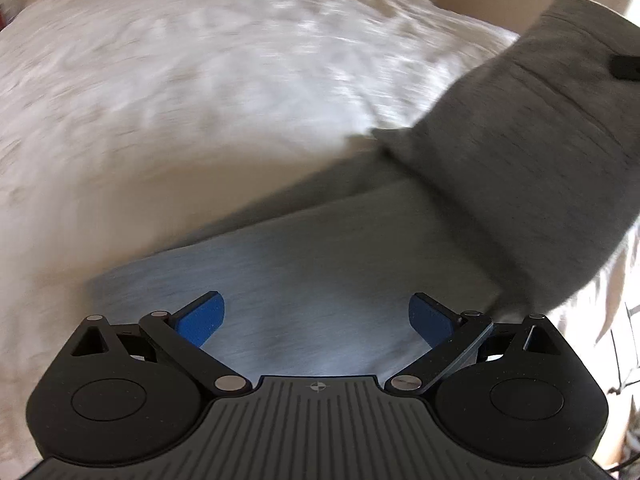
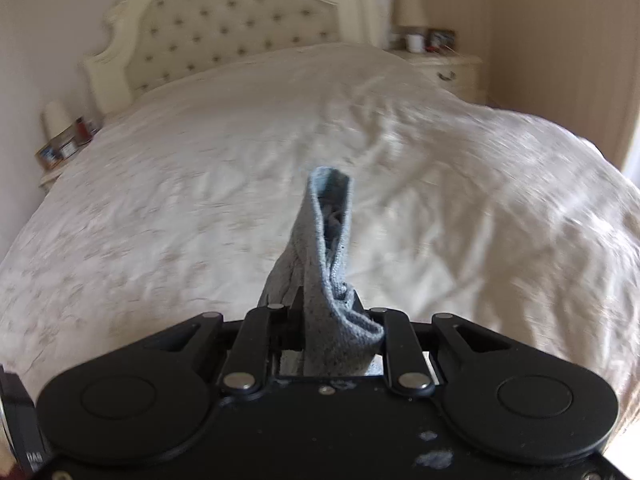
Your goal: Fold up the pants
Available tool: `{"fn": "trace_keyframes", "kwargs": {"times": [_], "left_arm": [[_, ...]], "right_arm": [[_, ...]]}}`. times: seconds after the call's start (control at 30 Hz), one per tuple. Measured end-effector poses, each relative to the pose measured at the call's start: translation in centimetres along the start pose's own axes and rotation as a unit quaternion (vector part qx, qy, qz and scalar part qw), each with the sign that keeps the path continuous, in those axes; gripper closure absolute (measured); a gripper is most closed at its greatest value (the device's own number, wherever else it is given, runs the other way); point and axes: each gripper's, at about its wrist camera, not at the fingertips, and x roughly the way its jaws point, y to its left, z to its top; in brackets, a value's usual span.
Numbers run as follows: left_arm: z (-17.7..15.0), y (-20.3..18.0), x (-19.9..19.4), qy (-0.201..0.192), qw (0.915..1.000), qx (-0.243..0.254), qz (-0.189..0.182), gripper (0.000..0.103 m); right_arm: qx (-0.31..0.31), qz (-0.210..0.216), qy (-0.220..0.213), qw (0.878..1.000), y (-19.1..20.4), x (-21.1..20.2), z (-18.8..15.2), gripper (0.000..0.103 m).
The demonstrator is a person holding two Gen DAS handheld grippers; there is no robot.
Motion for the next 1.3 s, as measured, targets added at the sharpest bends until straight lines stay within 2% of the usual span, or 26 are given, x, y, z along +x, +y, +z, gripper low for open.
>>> {"fn": "trace_keyframes", "kwargs": {"times": [0.1, 0.23, 0.33, 0.47, 0.53, 0.6, 0.73, 0.87, 0.93, 1.1, 1.23, 1.3], "left_arm": [[0.6, -3.7, 1.7, 0.001, 0.9996, 0.027, 0.003, 0.003], [0.8, -7.3, 4.3, 0.008, 0.9978, 0.060, 0.026, 0.003], [0.4, -8.9, 5.6, 0.022, 0.9959, 0.079, 0.038, 0.003], [-1.7, -10.9, 6.5, 0.049, 0.9911, 0.116, 0.043, 0.003], [-3.3, -11.6, 6.8, 0.060, 0.9872, 0.138, 0.053, 0.003], [-4.2, -11.5, 7.0, 0.061, 0.9870, 0.138, 0.055, 0.003], [-5.0, -11.0, 6.6, 0.068, 0.9890, 0.123, 0.045, 0.003], [-6.7, -11.4, 5.9, 0.074, 0.9823, 0.168, 0.037, 0.003], [-7.1, -10.7, 4.5, 0.069, 0.9826, 0.171, 0.020, 0.003], [-7.3, -6.3, -1.5, 0.021, 0.9920, 0.123, -0.020, 0.004], [-6.8, 0.5, -5.1, -0.003, 0.9993, 0.034, -0.013, 0.003], [-7.0, 4.3, -6.0, -0.005, 0.9998, -0.018, -0.001, 0.003]], "right_arm": [[0.029, -0.002, 0.017, 0.999, -4.7, 2.2, 0.1, 0.084], [0.081, 0.000, 0.049, 0.995, -10.7, 5.7, -0.4, 0.084], [0.103, 0.011, 0.061, 0.993, -13.2, 7.1, -0.6, 0.084], [0.093, 0.028, 0.064, 0.993, -13.7, 7.1, -0.6, 0.084], [0.086, 0.036, 0.062, 0.994, -13.4, 6.9, -0.5, 0.084], [0.085, 0.043, 0.062, 0.994, -13.1, 6.8, -0.5, 0.084], [0.075, 0.045, 0.059, 0.994, -12.2, 6.8, -0.6, 0.084], [0.075, 0.041, 0.052, 0.995, -11.4, 6.4, -0.4, 0.084], [0.066, 0.039, 0.046, 0.996, -10.5, 6.1, -0.2, 0.084], [0.023, 0.051, 0.025, 0.998, -5.9, 4.0, 0.2, 0.084], [-0.055, 0.081, 0.006, 0.995, 1.0, 1.6, -0.1, 0.084], [-0.094, 0.105, -0.002, 0.990, 5.1, 0.5, -0.8, 0.084]]}}
